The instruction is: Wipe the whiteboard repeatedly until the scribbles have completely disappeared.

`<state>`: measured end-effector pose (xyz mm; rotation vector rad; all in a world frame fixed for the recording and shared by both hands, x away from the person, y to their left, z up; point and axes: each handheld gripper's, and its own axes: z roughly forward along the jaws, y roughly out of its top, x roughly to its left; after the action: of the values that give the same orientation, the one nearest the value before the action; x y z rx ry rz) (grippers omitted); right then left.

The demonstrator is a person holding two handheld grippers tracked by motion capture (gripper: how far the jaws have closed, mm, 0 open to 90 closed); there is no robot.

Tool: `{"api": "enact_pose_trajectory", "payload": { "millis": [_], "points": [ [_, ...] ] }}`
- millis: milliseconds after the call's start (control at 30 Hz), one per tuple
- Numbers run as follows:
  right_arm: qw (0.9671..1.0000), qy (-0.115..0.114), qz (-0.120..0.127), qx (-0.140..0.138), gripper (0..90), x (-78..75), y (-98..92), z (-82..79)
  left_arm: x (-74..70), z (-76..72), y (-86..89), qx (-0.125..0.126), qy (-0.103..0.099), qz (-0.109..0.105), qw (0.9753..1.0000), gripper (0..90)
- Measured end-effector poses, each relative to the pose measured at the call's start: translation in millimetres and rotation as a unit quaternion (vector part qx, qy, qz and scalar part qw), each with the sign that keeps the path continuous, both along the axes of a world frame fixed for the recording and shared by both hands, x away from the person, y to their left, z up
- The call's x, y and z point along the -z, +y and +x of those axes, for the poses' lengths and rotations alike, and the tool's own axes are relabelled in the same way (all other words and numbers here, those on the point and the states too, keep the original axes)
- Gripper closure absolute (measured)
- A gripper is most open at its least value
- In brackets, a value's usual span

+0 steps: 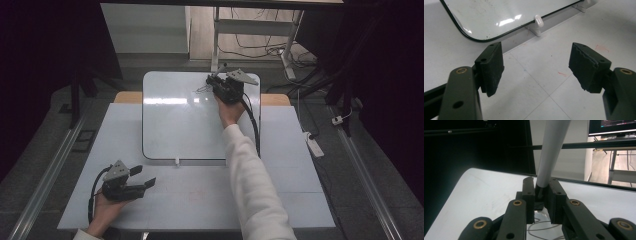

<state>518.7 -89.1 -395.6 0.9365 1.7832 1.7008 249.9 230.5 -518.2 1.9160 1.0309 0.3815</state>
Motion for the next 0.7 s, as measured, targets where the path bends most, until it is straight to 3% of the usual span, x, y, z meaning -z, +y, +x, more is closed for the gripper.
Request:
{"api": "enact_pose_trajectory", "payload": {
  "millis": [200,367,567,700],
  "points": [
    [0.9994,-0.002,-0.022,-0.026,77.5,8.5,8.7,-8.9,0.2,0.3,-0.3,0.000,0.001,0.000,1.0000,28.8],
    [1.0000,0.003,-0.002,-0.003,77.5,4.5,-5.8,-5.3,-0.3,-0.2,-0.3,-0.001,-0.001,0.000,1.0000,28.8],
    [0.9989,0.001,-0.025,-0.040,77.5,15.0,21.4,-15.4,-0.1,0.5,-0.7,-0.001,0.000,-0.001,1.0000,28.8],
    [0.9995,0.000,-0.015,-0.027,77.5,13.0,16.1,-13.2,-0.7,-0.6,0.4,-0.002,-0.002,-0.002,1.0000,28.8]
  ]
}}
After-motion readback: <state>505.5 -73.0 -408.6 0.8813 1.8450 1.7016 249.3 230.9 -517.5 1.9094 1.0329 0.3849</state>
